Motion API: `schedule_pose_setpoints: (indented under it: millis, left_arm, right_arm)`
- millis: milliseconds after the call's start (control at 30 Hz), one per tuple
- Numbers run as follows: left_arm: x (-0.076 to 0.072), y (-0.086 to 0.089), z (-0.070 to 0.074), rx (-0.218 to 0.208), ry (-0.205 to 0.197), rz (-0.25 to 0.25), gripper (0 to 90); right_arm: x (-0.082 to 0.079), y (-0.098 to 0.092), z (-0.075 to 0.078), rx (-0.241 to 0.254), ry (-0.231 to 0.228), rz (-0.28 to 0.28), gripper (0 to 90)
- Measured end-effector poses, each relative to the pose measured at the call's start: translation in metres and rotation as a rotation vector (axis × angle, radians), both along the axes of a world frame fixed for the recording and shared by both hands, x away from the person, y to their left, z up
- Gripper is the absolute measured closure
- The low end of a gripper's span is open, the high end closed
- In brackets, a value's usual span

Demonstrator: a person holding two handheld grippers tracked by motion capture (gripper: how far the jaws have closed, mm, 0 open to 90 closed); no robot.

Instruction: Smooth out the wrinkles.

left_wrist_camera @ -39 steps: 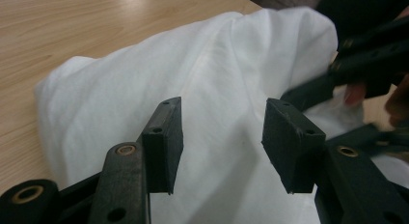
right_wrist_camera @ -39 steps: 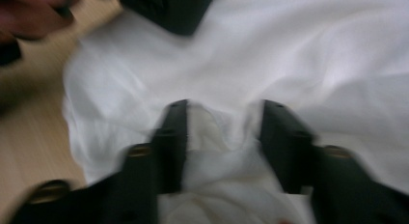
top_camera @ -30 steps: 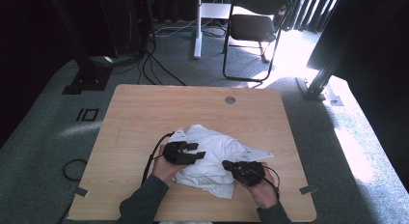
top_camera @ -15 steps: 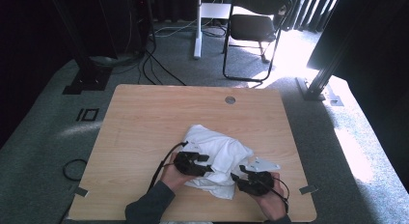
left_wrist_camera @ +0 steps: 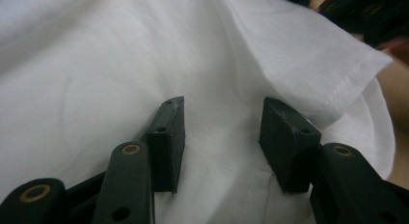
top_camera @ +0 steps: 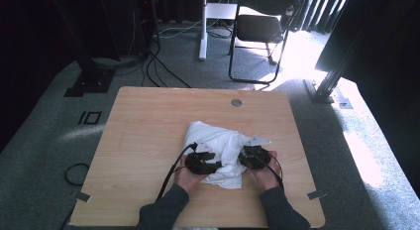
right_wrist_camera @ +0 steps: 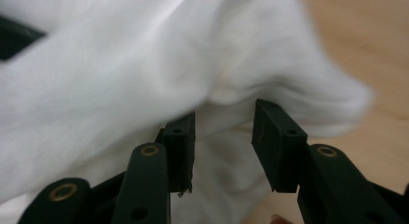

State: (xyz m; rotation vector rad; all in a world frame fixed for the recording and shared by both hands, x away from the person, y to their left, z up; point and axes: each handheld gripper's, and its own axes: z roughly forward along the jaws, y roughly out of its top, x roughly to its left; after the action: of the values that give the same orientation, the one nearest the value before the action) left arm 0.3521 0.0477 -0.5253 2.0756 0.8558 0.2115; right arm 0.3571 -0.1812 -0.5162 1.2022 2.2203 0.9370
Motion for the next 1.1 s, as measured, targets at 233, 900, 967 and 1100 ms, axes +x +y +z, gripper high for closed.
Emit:
schedule_pose_setpoints:
  millis: [233, 900, 967, 1100]
  left_arm:
    - [-0.013, 0.004, 0.008, -0.036, -0.037, -0.057, 53.6]
    - [-0.054, 0.014, 0.027, -0.089, -0.073, -0.232, 90.0]
    - [-0.064, 0.014, 0.023, -0.072, -0.055, -0.269, 90.0]
    - [-0.073, 0.016, 0.013, -0.043, -0.028, -0.295, 90.0]
  right_arm:
    - [-0.002, -0.003, 0.039, 0.136, -0.096, -0.014, 59.1]
    - [-0.038, -0.048, 0.044, 0.305, -0.07, 0.046, 88.7]
    - [-0.045, -0.051, 0.03, 0.248, -0.011, 0.041, 88.5]
    - [-0.053, -0.057, 0.007, 0.181, 0.093, 0.031, 86.9]
